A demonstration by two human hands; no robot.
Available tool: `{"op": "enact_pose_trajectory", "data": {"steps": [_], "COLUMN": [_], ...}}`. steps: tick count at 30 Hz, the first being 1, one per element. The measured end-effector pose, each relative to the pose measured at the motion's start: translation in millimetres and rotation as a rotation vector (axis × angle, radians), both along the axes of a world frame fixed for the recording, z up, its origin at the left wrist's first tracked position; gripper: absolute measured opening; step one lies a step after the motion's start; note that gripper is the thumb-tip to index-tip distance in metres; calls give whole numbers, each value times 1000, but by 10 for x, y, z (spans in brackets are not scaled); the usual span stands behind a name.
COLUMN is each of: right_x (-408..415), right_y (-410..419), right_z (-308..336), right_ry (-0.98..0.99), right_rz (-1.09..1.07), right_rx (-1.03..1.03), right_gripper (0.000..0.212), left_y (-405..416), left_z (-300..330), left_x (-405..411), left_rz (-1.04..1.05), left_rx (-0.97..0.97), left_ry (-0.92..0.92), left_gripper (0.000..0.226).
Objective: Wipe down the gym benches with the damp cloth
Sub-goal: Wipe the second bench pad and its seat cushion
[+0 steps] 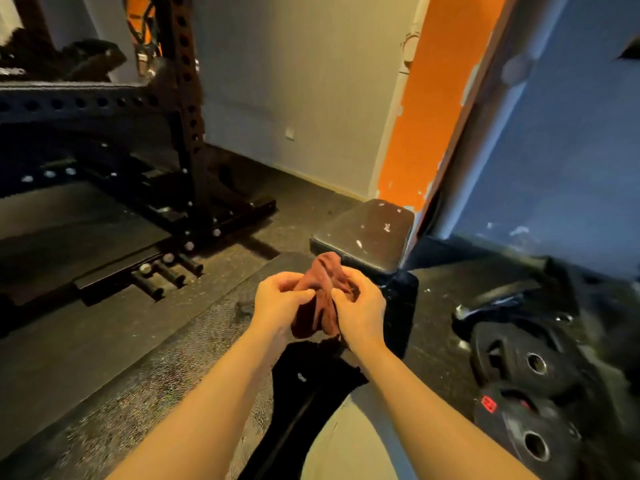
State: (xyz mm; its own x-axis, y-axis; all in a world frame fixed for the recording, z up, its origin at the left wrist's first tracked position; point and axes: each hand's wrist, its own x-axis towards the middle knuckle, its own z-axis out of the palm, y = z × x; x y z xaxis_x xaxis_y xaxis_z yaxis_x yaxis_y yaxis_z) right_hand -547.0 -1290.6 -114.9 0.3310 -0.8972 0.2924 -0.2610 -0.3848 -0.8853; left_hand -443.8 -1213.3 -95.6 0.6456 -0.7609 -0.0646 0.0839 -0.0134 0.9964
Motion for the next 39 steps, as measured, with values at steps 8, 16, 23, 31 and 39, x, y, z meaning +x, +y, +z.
{"op": "enact_pose_trajectory", "data": {"steps": [8,16,23,31,39], "right_x": [-382,-706,-710,-302,-325], "right_y": [-466,-1173,-1945,-2903,-2891], "right_z": [-251,-593,-1157,-1296,-1408], "right_ry": [42,139,131,-43,279], "right_rz": [21,-134,-200,-370,-158], "right_rx": [218,193,309,42,-193], "right_gripper": [81,43,52,53,53], "left_y": [-791,-1496,-2105,-3041,-3082], "left_z": [-50,-366,-870,-1235,-1409], "left_x": [-339,-571,-317,175,206], "left_rz": [-209,-535,-383,-552,-582], "left_rx": [-2,93,257,224,181], "left_ry": [125,-134,-813,-1377,-1400], "left_gripper": [24,28,35,53,67]}}
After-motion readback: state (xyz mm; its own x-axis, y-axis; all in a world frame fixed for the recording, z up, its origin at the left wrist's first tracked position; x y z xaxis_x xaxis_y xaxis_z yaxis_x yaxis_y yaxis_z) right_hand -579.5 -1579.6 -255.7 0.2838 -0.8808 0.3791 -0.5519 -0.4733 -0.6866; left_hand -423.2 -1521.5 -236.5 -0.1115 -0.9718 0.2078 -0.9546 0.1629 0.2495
